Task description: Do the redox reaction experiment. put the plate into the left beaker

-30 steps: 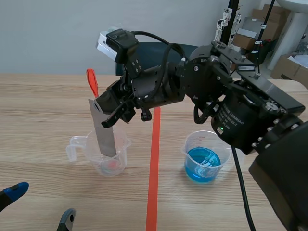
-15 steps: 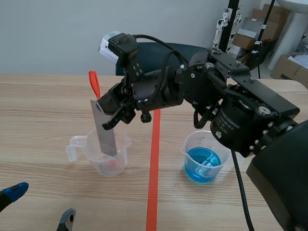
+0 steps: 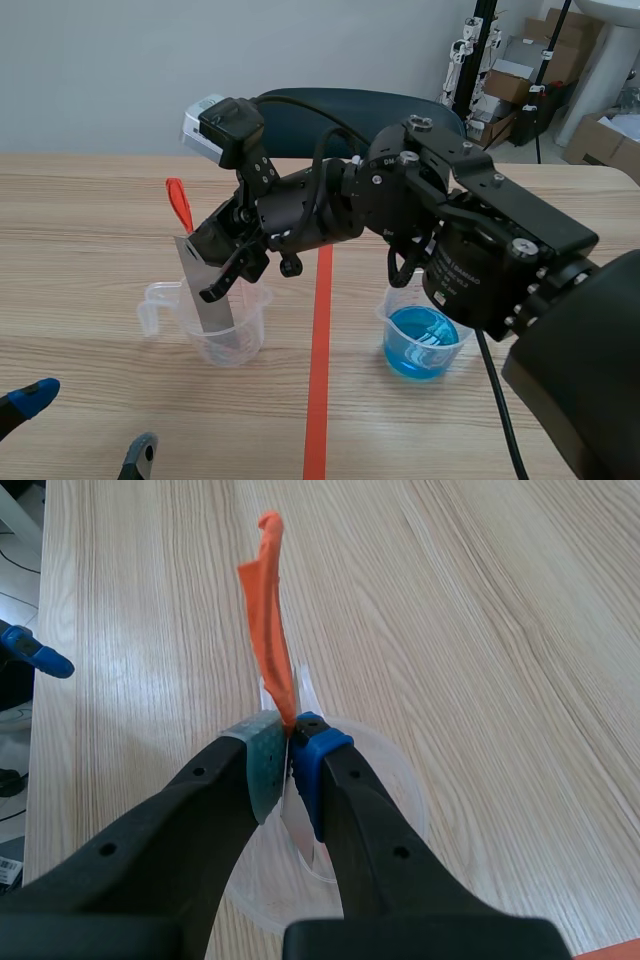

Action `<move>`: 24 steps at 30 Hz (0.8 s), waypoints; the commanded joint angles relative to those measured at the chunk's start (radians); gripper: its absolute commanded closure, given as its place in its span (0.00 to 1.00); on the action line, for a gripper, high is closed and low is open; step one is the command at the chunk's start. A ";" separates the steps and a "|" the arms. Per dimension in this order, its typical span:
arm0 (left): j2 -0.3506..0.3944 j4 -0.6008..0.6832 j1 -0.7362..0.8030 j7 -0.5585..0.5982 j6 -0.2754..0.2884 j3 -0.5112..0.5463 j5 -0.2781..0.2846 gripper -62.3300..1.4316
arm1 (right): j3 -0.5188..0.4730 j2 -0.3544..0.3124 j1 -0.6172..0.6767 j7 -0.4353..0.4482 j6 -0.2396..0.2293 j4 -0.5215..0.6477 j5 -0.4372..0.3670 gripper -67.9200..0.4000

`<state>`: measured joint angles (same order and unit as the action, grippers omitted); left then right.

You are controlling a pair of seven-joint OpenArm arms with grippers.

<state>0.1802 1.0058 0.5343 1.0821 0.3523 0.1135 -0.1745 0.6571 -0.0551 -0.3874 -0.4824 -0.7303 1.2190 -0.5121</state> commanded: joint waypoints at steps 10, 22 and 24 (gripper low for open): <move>0.003 0.022 -0.003 0.017 0.002 -0.001 0.013 0.00 | -0.002 0.012 -0.023 0.057 -0.015 0.013 0.011 0.53; 0.003 0.022 -0.006 -0.008 0.002 -0.001 0.013 0.00 | -0.002 0.008 -0.023 0.089 0.034 0.013 0.039 0.00; 0.003 0.022 -0.008 -0.013 0.002 -0.001 0.013 0.00 | -0.002 0.008 -0.023 0.089 0.034 0.013 0.039 0.00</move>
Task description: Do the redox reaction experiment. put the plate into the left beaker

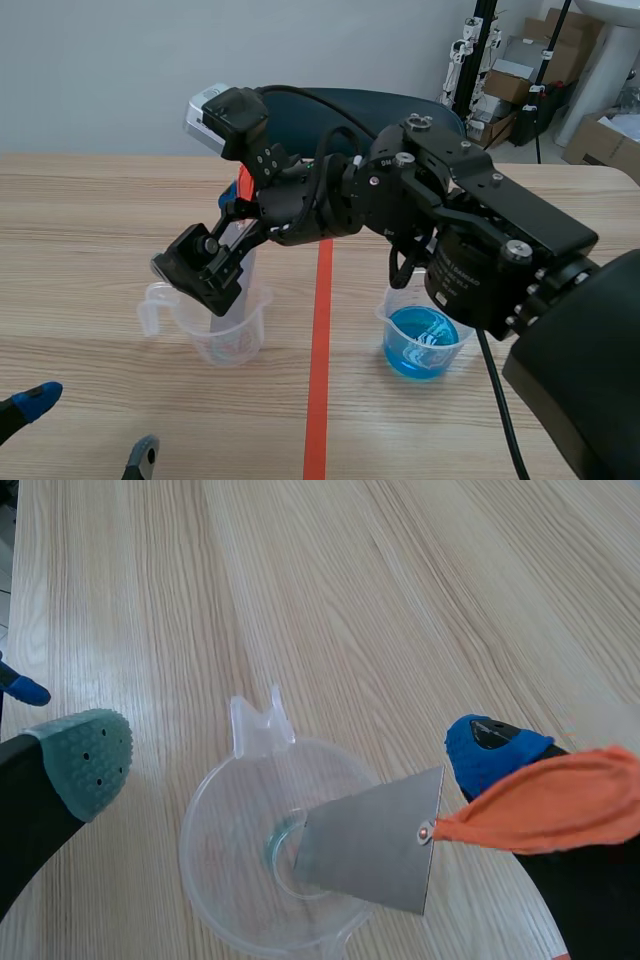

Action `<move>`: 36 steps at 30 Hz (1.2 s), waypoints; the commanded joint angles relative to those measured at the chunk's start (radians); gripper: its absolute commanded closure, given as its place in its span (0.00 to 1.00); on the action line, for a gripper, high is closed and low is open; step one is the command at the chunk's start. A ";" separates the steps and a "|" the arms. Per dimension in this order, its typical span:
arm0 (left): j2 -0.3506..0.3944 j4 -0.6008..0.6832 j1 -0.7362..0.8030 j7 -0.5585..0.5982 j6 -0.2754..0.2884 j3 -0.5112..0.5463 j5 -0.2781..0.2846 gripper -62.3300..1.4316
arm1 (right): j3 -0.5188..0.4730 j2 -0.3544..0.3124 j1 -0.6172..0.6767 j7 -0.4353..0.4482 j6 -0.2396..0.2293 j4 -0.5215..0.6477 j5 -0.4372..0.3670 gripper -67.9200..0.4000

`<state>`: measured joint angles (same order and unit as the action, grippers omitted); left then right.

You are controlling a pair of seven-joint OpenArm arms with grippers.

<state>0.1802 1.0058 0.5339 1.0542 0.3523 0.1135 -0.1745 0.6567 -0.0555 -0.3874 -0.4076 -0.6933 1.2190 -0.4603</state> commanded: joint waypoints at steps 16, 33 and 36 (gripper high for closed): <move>0.003 0.022 -0.019 -0.007 0.002 -0.001 0.013 0.00 | -0.001 0.008 -0.023 0.013 -0.003 0.013 -0.013 0.00; 0.003 0.022 -0.019 -0.007 0.002 -0.001 0.013 0.00 | -0.001 0.008 -0.023 0.014 -0.003 0.013 -0.013 0.00; 0.003 0.022 -0.019 -0.007 0.002 -0.001 0.013 0.00 | -0.001 0.008 -0.023 0.014 -0.003 0.013 -0.013 0.00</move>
